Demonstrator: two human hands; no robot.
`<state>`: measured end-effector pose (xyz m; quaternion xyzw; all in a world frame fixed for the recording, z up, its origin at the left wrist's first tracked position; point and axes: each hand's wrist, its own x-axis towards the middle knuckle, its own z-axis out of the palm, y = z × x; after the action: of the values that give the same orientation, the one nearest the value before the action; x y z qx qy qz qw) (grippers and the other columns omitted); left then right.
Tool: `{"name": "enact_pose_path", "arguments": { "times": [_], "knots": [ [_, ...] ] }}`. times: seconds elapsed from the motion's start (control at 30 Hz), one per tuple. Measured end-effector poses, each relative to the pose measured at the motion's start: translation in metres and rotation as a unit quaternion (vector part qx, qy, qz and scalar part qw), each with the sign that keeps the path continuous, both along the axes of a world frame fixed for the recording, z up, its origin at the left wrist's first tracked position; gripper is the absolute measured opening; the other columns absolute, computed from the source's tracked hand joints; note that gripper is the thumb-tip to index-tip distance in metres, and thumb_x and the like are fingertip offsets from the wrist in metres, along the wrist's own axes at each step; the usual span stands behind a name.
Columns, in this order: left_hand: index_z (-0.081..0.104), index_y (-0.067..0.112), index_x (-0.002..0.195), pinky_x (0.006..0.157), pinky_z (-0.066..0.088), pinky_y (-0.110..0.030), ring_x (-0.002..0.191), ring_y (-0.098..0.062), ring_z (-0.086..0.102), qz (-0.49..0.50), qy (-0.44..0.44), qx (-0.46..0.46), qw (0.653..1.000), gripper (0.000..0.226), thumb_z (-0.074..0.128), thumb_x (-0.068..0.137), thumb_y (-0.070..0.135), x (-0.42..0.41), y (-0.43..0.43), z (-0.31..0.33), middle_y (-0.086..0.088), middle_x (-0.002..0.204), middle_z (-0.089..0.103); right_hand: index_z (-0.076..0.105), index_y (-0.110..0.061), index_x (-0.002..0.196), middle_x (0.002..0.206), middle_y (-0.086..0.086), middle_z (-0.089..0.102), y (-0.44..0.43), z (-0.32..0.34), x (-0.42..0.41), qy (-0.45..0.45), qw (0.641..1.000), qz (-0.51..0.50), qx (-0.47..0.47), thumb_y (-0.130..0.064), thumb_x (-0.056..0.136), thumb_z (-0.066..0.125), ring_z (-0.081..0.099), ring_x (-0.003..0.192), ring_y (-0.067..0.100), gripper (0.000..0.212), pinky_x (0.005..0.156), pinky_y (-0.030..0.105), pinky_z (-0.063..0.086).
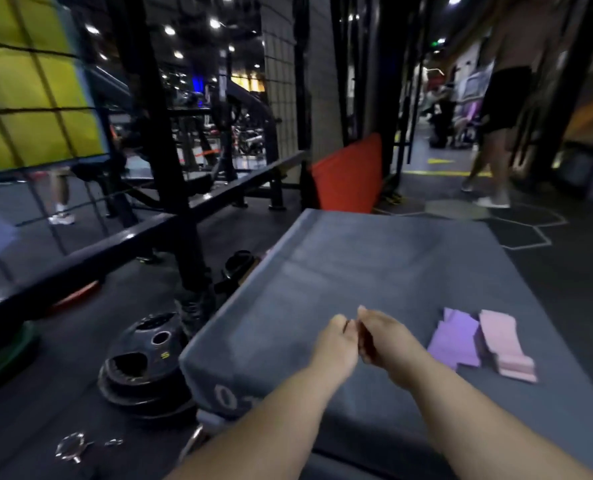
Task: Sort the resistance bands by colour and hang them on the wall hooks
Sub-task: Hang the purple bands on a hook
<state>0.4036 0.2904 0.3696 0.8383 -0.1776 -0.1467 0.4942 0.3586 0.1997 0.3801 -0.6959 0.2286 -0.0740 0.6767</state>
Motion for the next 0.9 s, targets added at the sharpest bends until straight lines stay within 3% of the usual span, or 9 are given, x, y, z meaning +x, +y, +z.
{"name": "enact_pose_path", "arguments": {
  "times": [0.07,0.17,0.27,0.33,0.4,0.47,0.53,0.73,0.9],
  "knots": [
    [0.040,0.018,0.076,0.076,0.043,-0.040,0.084,-0.028,0.054,-0.034,0.004,0.033,0.999,0.026,0.038,0.100,0.027,-0.004,-0.025,-0.010,-0.014,0.085,0.057,0.047,-0.014,0.071,0.054,0.004,0.047,-0.021,-0.008,-0.010,0.026,0.999,-0.046,0.007,-0.024,0.101,0.043,0.042,0.045,0.015,0.032,0.049,0.023,0.033],
    [0.055,0.015,0.103,0.087,0.044,-0.036,0.108,-0.032,0.056,-0.086,0.012,0.089,0.992,0.021,0.036,0.098,0.023,-0.009,-0.056,-0.026,-0.015,0.113,0.063,0.050,-0.013,0.078,0.064,0.008,0.052,-0.056,-0.025,-0.023,0.062,0.989,-0.136,0.013,-0.017,0.098,0.047,0.049,0.056,0.020,0.021,0.058,0.029,0.042],
    [0.057,0.018,0.115,0.092,0.042,-0.032,0.114,-0.029,0.054,-0.124,0.005,0.144,0.982,0.026,0.039,0.099,0.027,-0.015,-0.081,-0.040,-0.010,0.122,0.061,0.058,-0.009,0.079,0.066,0.011,0.056,-0.090,-0.047,-0.031,0.121,0.972,-0.188,-0.074,-0.014,0.092,0.051,0.052,0.061,0.024,0.015,0.066,0.038,0.046],
    [0.056,0.019,0.120,0.096,0.041,-0.031,0.117,-0.028,0.054,-0.139,0.008,0.170,0.975,0.029,0.040,0.099,0.030,-0.017,-0.095,-0.048,-0.008,0.127,0.059,0.065,-0.003,0.105,0.092,0.015,0.064,-0.104,-0.057,-0.034,0.196,0.952,-0.192,-0.134,-0.011,0.092,0.050,0.059,0.085,0.027,0.022,0.083,0.037,0.049],
    [0.053,0.018,0.125,0.099,0.041,-0.031,0.121,-0.027,0.052,-0.152,0.009,0.182,0.971,0.032,0.041,0.099,0.030,-0.019,-0.105,-0.054,-0.008,0.132,0.057,0.056,-0.002,0.127,0.123,0.017,0.058,-0.112,-0.059,-0.039,0.248,0.929,-0.163,-0.222,-0.006,0.095,0.041,0.056,0.109,0.030,0.035,0.092,0.032,0.044],
    [0.052,0.015,0.128,0.100,0.041,-0.032,0.122,-0.028,0.051,-0.159,0.014,0.181,0.970,0.034,0.043,0.098,0.028,-0.022,-0.112,-0.058,-0.010,0.133,0.055,0.056,-0.001,0.124,0.121,0.019,0.058,-0.118,-0.067,-0.039,0.245,0.929,-0.210,-0.181,-0.011,0.093,0.045,0.054,0.089,0.028,0.034,0.074,0.028,0.045],
    [0.053,0.014,0.126,0.099,0.042,-0.034,0.119,-0.029,0.053,-0.164,0.015,0.180,0.970,0.033,0.044,0.097,0.027,-0.023,-0.119,-0.061,-0.011,0.131,0.056,0.058,0.000,0.117,0.113,0.019,0.060,-0.123,-0.075,-0.039,0.260,0.917,-0.223,-0.206,-0.016,0.089,0.053,0.049,0.078,0.026,0.032,0.061,0.025,0.041],
    [0.061,0.018,0.117,0.096,0.046,-0.034,0.114,-0.028,0.057,-0.159,0.008,0.189,0.969,0.029,0.045,0.096,0.027,-0.019,-0.129,-0.064,-0.008,0.124,0.062,0.062,0.000,0.112,0.114,0.018,0.064,-0.127,-0.075,-0.041,0.277,0.918,-0.172,-0.226,-0.019,0.093,0.053,0.061,0.107,0.032,0.029,0.071,0.027,0.041],
    [0.059,0.019,0.117,0.093,0.045,-0.030,0.115,-0.026,0.056,-0.133,-0.005,0.174,0.976,0.025,0.048,0.095,0.026,-0.017,-0.127,-0.068,-0.006,0.125,0.060,0.061,-0.012,0.122,0.116,0.009,0.064,-0.125,-0.065,-0.036,0.375,0.870,-0.035,-0.320,-0.010,0.095,0.041,0.058,0.110,0.025,0.034,0.083,0.027,0.043]
  ]
}}
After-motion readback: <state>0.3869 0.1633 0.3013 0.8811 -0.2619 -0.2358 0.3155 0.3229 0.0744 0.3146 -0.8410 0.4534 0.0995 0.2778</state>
